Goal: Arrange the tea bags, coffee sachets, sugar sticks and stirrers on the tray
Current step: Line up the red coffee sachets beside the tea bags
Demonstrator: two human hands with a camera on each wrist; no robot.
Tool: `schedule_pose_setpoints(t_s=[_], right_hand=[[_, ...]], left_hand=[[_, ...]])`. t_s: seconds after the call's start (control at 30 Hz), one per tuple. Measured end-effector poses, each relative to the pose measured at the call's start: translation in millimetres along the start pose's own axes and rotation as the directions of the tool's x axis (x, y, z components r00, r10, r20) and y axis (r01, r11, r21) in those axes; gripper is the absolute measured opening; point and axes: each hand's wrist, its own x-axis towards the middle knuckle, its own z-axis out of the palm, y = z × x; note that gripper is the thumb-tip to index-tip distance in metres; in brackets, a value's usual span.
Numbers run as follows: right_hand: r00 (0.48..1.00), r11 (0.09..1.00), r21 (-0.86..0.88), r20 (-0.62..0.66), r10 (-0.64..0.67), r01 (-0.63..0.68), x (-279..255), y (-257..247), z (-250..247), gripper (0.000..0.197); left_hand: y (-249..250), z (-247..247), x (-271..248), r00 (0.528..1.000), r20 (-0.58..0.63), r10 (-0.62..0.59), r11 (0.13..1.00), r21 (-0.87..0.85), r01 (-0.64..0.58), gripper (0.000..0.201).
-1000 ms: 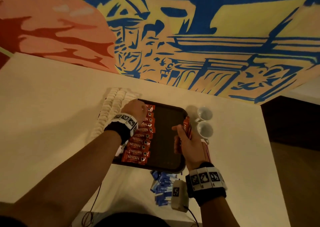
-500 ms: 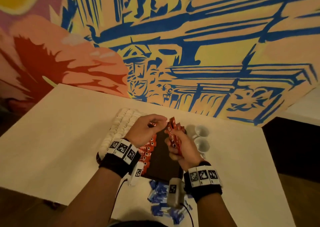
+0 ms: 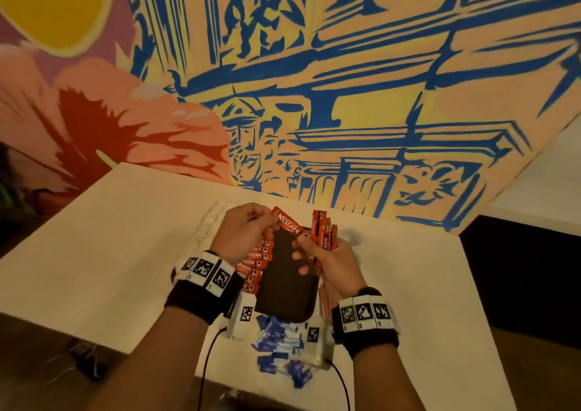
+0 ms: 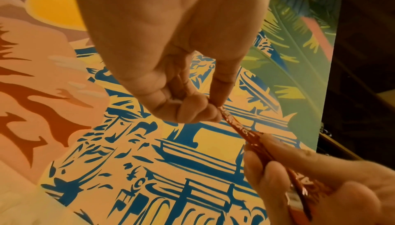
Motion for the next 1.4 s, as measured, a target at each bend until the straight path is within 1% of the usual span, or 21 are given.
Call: schedule_pose_setpoints(t_s=[0.07,0.1,0.2,0.27,0.37,0.4,0.47,0.5,0.53,0.6,0.67,0.73,0.83,0.9,0.93,1.0,1.07,1.13,1.2,1.3,1.4], right_hand=[[0.997,0.999,-0.022,-0.070,-0.031,0.030,-2.8,2.9,-6.2,0.022],[0.995,0.998,-0.048,-0.086,-0.040,0.036,-4.6,4.1,-8.9,0.019],[0.997,0.991,-0.133,-0.073,-0.033,0.023,-10.3,4.5,-18.7,0.012],[0.997,0.986,-0.167,-0.070,-0.042,0.030,-12.0,2.6,-24.2,0.016],[0.988,0.993,-0.108,-0.142,-0.064,0.049,-10.2,1.4,-27.1,0.029],[0.984,0.996,-0.073,-0.163,-0.067,0.056,-9.3,1.2,-26.8,0.029],[0.982,0.996,-0.046,-0.169,-0.081,0.074,-8.1,-0.8,-24.2,0.023],[0.981,0.993,-0.085,-0.170,-0.096,0.082,-7.6,-1.9,-22.1,0.020],[0.978,0.982,-0.164,-0.171,-0.122,0.094,-6.6,-2.6,-20.0,0.017],[0.969,0.938,-0.317,-0.151,-0.195,0.139,-3.6,-2.8,-16.1,0.010],[0.967,0.900,-0.402,-0.110,-0.231,0.170,1.7,-0.3,-12.0,0.009],[0.968,0.888,-0.425,-0.093,-0.234,0.174,7.1,1.4,-7.1,0.010],[0.978,0.916,-0.379,-0.102,-0.184,0.133,16.2,2.5,-1.9,0.012],[0.985,0.947,-0.314,-0.128,-0.118,0.072,20.0,4.6,2.1,0.017],[0.985,0.960,-0.277,-0.154,-0.079,0.034,23.0,6.7,3.8,0.020],[0.980,0.979,-0.203,-0.198,-0.008,-0.033,30.1,9.4,6.1,0.025],[0.980,0.988,-0.139,-0.193,0.045,-0.073,36.4,10.2,7.0,0.029],[0.985,0.987,-0.130,-0.158,0.070,-0.091,42.0,10.7,6.9,0.029],[0.988,0.985,-0.150,-0.138,0.067,-0.088,47.1,11.5,8.5,0.027],[0.983,0.982,-0.156,-0.167,0.081,-0.108,57.7,17.2,13.5,0.027],[0.976,0.980,-0.139,-0.182,0.118,-0.144,69.9,23.5,23.3,0.023]], left_hand=[[-2.0,4.8,-7.7,0.999,0.030,-0.018,1.000,-0.022,0.018,0.010],[-3.3,6.9,-11.1,0.999,0.049,-0.024,0.999,-0.046,0.026,0.012],[-5.1,11.2,-21.6,0.993,0.118,-0.011,0.997,-0.078,0.020,0.027],[-5.3,12.1,-26.1,0.986,0.168,0.022,0.999,-0.048,-0.014,0.026],[-8.7,13.5,-29.0,0.973,0.230,0.012,0.999,-0.044,-0.002,0.019],[-10.2,14.3,-29.3,0.966,0.257,0.000,1.000,-0.027,0.007,0.018],[-12.9,16.0,-29.3,0.951,0.308,-0.015,0.997,0.072,-0.008,0.015],[-14.4,15.9,-28.7,0.947,0.320,-0.017,0.990,0.138,-0.029,0.013],[-15.8,15.0,-27.8,0.948,0.318,-0.015,0.977,0.205,-0.053,0.011],[-16.0,11.4,-26.2,0.952,0.305,0.017,0.953,0.284,-0.108,0.012],[-13.3,7.2,-25.7,0.948,0.312,0.058,0.948,0.281,-0.150,0.021],[-12.6,3.7,-22.1,0.947,0.312,0.072,0.952,0.263,-0.159,0.023],[-14.7,-1.5,-12.5,0.958,0.280,0.067,0.958,0.251,-0.140,0.015],[-15.2,-5.5,-3.9,0.956,0.285,0.064,0.954,0.263,-0.142,0.012],[-15.3,-8.1,0.5,0.952,0.300,0.065,0.951,0.271,-0.150,0.014],[-14.5,-14.2,8.7,0.940,0.339,0.043,0.943,0.298,-0.151,0.026],[-16.2,-23.5,18.6,0.936,0.353,0.007,0.932,0.337,-0.134,0.031],[-19.6,-35.6,29.1,0.934,0.357,-0.026,0.927,0.357,-0.111,0.025],[-21.9,-48.2,39.5,0.919,0.388,-0.070,0.936,0.343,-0.074,0.021],[-21.2,-62.0,56.3,0.892,0.441,-0.100,0.932,0.356,-0.071,0.020],[-23.1,-73.4,76.5,0.888,0.446,-0.114,0.928,0.366,-0.065,0.023]])
